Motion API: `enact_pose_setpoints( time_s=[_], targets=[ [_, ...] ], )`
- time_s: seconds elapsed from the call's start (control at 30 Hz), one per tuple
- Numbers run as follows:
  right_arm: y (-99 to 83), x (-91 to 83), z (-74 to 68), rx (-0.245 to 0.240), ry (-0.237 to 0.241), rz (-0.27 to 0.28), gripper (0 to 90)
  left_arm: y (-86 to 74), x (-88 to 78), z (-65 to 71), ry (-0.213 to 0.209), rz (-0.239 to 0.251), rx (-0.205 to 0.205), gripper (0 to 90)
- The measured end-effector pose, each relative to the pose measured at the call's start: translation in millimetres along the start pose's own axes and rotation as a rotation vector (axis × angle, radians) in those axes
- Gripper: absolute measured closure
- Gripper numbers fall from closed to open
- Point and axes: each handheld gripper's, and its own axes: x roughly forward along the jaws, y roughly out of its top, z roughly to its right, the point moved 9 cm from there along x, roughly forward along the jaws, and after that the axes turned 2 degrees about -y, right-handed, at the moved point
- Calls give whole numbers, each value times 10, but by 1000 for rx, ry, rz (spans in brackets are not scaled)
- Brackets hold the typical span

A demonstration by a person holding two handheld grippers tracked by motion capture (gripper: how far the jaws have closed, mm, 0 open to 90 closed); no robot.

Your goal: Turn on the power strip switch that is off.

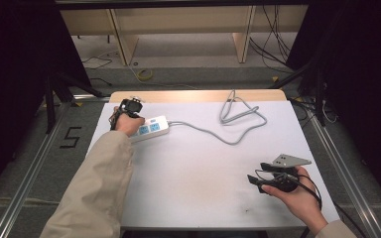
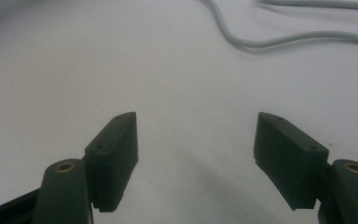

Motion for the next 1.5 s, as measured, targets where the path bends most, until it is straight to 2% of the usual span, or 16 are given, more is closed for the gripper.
enact_pose_setpoints(
  time_s=[0.2, 0.27, 0.63, 0.97, 1.07, 1.2, 1.33, 1.4, 1.5],
  targets=[
    [-5, 4, -3, -2, 2, -3, 311, -16, 33, 0, 11, -9, 11, 898],
    [-6, 4, -3, -2, 3, -5, 311, -25, 34, -8, 20, -22, 32, 898],
    [-6, 1, 6, -1, 3, -2, 311, 18, 66, 14, 13, -20, 37, 898],
    [-3, 1, 4, -1, 4, -1, 311, 16, 67, -22, 28, -25, 41, 898],
    [-5, 1, 7, -1, 3, -2, 311, 10, 70, -17, 38, -31, 60, 898],
    [-3, 0, 6, -1, 3, -1, 311, 9, 73, -21, 33, -35, 48, 898],
    [-2, -3, 2, -2, 4, 0, 311, 7, 77, -16, 31, -37, 55, 898],
    [-4, -1, 4, -2, 3, -2, 312, 8, 82, -22, 23, -39, 40, 899],
    [-1, -1, -2, 0, 4, -2, 312, 11, 86, -23, 19, -57, 43, 899]
  ],
)
